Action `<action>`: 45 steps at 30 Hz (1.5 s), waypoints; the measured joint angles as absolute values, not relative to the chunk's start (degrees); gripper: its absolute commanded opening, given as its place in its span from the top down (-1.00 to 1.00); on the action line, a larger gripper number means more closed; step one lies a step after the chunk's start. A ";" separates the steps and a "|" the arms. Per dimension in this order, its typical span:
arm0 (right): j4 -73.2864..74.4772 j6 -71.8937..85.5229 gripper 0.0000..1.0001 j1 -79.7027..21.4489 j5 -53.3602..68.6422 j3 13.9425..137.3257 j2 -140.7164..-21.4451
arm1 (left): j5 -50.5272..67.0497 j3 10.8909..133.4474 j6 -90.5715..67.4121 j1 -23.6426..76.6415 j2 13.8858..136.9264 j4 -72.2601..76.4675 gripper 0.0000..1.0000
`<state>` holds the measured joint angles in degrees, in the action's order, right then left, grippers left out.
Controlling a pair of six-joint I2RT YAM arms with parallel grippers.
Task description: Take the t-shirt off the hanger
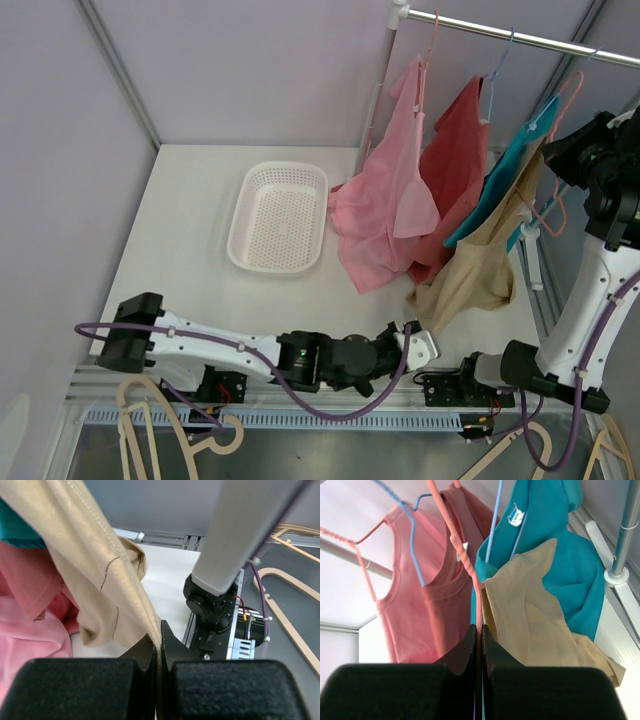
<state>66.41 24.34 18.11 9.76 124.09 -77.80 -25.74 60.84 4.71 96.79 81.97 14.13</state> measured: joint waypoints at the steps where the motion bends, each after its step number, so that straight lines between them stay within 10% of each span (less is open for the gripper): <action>1: 66.48 24.34 1.00 18.11 10.02 123.48 -76.71 | -25.08 61.95 3.90 95.53 83.50 13.74 0.99; 15: 71.85 22.72 1.00 15.31 9.54 117.84 -54.98 | -10.50 104.07 -7.62 69.58 105.93 -7.84 0.99; 26: 73.01 22.04 1.00 15.16 -1.98 126.02 -59.57 | 1.04 92.77 -13.08 71.13 105.54 -10.11 0.99; 36: 67.35 20.62 1.00 15.16 -4.97 116.97 -60.40 | 0.60 81.56 -11.53 80.16 86.56 -17.93 0.99; 45: 61.82 16.93 1.00 15.16 -7.22 115.92 -64.73 | -2.76 99.88 -9.78 67.44 68.49 -25.61 0.99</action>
<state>61.82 16.93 15.16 -7.22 115.92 -64.73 -2.76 99.88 -9.78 67.44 68.49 -25.61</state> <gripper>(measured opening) 0.025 0.009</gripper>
